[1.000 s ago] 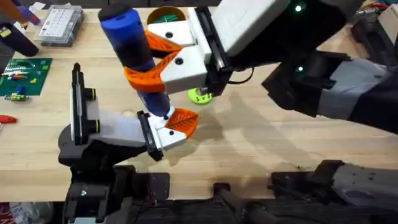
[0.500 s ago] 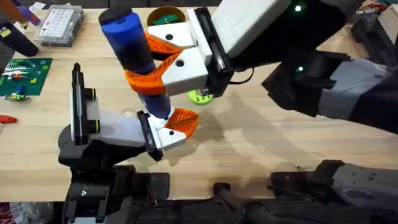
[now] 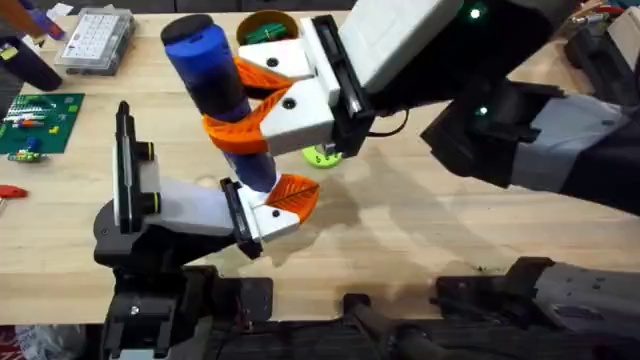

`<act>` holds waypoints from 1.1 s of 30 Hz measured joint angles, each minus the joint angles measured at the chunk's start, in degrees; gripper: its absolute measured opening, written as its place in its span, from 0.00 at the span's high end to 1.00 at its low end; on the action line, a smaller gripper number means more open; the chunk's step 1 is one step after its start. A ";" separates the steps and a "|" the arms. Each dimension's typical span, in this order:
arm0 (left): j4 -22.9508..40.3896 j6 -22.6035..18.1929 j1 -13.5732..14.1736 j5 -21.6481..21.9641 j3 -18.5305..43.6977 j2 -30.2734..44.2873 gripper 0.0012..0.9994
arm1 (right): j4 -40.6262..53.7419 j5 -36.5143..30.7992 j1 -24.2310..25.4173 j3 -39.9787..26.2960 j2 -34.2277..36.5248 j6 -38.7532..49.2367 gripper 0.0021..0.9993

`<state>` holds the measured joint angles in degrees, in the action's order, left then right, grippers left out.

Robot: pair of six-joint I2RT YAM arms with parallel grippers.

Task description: Pick up the gripper from the table and insert it into the empty holder that is missing its gripper. Then pick up a screw, insert it into the mounting hole, and use the screwdriver to tighten it. Finally, clean up the table by picking up the vegetable and placing it into the bucket.

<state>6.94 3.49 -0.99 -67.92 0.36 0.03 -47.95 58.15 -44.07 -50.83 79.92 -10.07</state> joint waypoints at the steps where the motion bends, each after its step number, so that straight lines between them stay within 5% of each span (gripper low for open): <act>1: 0.00 0.00 0.00 0.00 0.00 0.00 0.99 | 0.02 0.01 0.00 0.00 0.00 0.05 0.97; 33: 0.00 0.01 0.00 0.00 0.00 0.00 0.99 | 1.19 -0.02 0.00 0.00 0.00 0.72 0.97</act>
<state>6.94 3.50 -0.99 -67.92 0.36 0.03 -46.76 58.13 -44.07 -50.83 79.92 -9.34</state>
